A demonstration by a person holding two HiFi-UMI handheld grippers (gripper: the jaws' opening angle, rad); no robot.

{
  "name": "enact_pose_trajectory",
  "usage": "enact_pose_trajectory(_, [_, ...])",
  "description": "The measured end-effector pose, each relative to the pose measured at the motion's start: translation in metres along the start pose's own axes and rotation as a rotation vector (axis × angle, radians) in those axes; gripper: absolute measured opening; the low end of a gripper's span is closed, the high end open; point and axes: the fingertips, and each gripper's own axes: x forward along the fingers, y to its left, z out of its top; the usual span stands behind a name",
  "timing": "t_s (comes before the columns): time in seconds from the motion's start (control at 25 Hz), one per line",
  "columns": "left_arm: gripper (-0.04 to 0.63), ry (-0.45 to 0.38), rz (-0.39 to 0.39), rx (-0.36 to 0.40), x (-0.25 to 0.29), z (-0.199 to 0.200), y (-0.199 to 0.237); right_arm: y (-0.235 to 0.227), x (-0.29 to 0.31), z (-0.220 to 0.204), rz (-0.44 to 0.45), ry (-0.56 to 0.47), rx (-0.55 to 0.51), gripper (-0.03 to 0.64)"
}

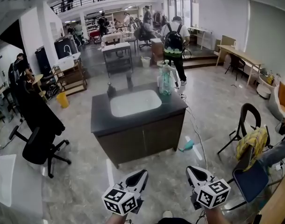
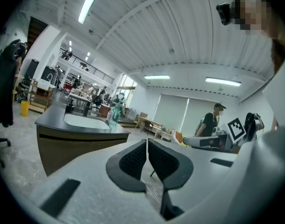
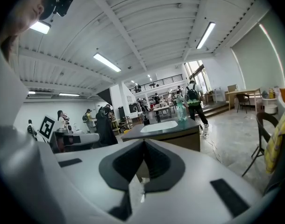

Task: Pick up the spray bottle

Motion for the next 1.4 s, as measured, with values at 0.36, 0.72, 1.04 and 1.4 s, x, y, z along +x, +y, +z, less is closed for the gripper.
enact_pose_trajectory(0.36, [0.017,-0.016,0.017,0.007,0.078,0.006,0.002,-0.064,0.032,0.011,0.038,0.017,-0.027,0.006])
enact_pose_trajectory(0.72, [0.017,-0.005,0.033,0.002,0.114,0.006,0.007,-0.102,0.049,0.013,0.043,0.020,-0.003,0.006])
enact_pose_trajectory(1.04, [0.017,0.002,0.005,-0.008,0.140,0.010,0.019,-0.120,0.059,0.015,0.008,0.023,0.020,0.006])
enact_pose_trajectory(1.4, [0.017,0.023,-0.030,-0.020,0.178,0.023,0.059,-0.138,0.105,0.025,-0.030,0.033,0.030,0.006])
